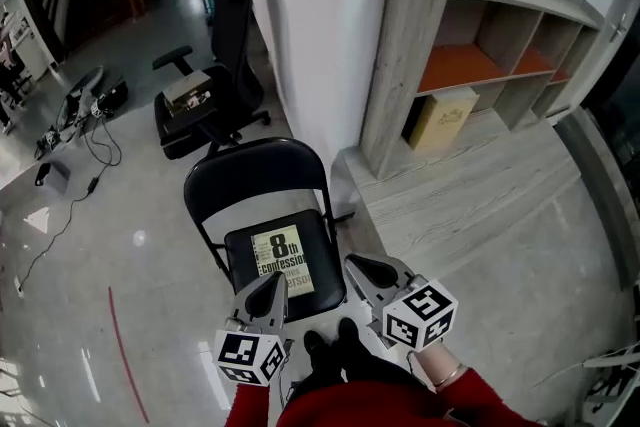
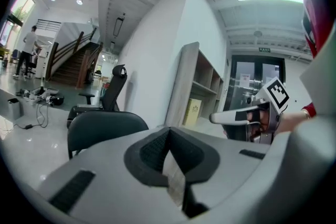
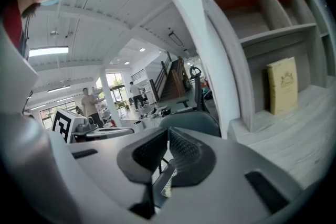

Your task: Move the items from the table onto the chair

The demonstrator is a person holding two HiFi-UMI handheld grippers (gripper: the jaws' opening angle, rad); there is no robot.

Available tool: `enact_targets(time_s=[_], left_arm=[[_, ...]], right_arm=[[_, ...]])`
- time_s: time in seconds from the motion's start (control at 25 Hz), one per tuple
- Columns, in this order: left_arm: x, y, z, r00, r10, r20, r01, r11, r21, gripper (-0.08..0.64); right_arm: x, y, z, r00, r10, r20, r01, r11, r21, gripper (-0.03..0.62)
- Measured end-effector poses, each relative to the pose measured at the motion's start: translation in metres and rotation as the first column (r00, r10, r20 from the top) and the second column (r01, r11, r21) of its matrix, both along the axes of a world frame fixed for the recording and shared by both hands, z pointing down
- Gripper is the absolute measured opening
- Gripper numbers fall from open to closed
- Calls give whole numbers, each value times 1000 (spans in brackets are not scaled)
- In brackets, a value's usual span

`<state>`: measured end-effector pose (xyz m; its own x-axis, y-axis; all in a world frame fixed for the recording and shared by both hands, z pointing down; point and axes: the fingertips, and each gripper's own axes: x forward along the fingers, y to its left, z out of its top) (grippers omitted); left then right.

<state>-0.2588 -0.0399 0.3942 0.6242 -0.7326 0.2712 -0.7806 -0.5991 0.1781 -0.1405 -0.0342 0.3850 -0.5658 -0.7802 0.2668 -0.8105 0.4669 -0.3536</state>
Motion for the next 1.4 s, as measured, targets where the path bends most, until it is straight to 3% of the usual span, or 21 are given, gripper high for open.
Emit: enact_targets(time_s=[0.16, 0.32, 0.48, 0.64, 0.92, 1.2, 1.4], left_arm=[[52, -11, -10, 995, 103, -4, -103, 994, 33, 9], [120, -5, -20, 978, 208, 12, -209, 975, 72, 9], [190, 6, -22, 967, 252, 18, -253, 961, 115, 9], [265, 9, -21, 976, 212, 47, -217, 967, 136, 9], [364, -9, -25, 995, 98, 23, -100, 991, 89, 11], [388, -79, -15, 998, -14, 62, 9, 997, 78, 41], [401, -141, -1, 996, -63, 58, 59, 996, 69, 151]], right_arm=[[67, 1, -6, 989, 149, -13, -149, 989, 15, 21], [145, 19, -4, 958, 284, -25, -284, 958, 32, 21], [219, 37, 1, 938, 347, -11, -346, 936, 66, 21], [296, 45, -7, 941, 336, -35, -330, 937, 118, 21], [382, 20, -16, 972, 198, -124, -179, 972, 150, 21], [403, -47, -1, 975, 133, -179, -102, 979, 174, 23], [424, -110, 14, 975, 88, -203, -53, 984, 172, 23]])
